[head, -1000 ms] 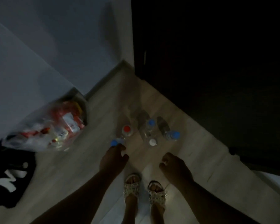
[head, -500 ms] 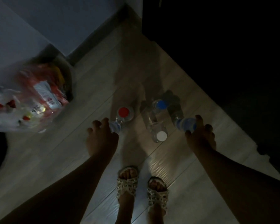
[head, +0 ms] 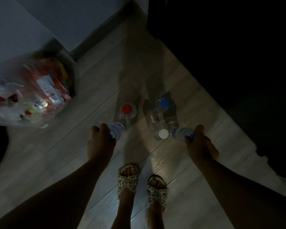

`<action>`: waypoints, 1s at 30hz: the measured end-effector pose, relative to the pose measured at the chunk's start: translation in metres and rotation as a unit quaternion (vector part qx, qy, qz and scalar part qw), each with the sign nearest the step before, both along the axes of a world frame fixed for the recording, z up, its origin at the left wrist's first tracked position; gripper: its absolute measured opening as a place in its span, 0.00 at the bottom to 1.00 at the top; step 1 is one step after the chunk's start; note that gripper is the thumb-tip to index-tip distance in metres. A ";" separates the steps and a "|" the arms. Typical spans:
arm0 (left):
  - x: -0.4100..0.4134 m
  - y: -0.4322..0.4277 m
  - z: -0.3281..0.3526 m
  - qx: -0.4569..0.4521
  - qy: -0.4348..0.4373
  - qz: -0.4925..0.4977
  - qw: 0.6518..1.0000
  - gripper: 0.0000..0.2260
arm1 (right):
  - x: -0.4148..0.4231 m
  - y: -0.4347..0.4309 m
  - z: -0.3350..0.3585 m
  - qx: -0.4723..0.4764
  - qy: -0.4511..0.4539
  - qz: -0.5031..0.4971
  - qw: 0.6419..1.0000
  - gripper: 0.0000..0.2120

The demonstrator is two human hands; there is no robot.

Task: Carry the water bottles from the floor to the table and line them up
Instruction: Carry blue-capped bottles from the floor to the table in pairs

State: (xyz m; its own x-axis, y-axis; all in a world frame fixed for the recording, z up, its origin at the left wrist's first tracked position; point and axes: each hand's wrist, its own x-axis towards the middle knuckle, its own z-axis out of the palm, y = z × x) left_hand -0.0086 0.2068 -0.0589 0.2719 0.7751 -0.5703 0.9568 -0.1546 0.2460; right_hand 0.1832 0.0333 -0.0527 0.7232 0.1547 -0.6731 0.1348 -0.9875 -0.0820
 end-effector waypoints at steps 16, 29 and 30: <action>-0.052 -0.044 0.216 -0.026 -0.047 0.062 0.997 0.15 | -0.082 0.013 0.213 0.019 0.035 0.165 0.986 0.23; -0.130 -0.072 0.414 0.130 -0.154 0.267 0.942 0.14 | -0.157 0.067 0.417 0.225 0.037 0.387 0.893 0.18; -0.142 -0.073 0.427 0.137 -0.160 0.279 0.937 0.13 | -0.168 0.071 0.428 0.235 0.035 0.411 0.880 0.19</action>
State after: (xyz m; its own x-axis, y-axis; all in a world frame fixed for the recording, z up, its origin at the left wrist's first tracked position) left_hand -0.1511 0.1338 0.3682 -0.0965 0.9528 -0.2878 0.7912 0.2489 0.5586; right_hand 0.0151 0.1044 0.3749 0.1969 0.8794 -0.4334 0.7665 -0.4137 -0.4912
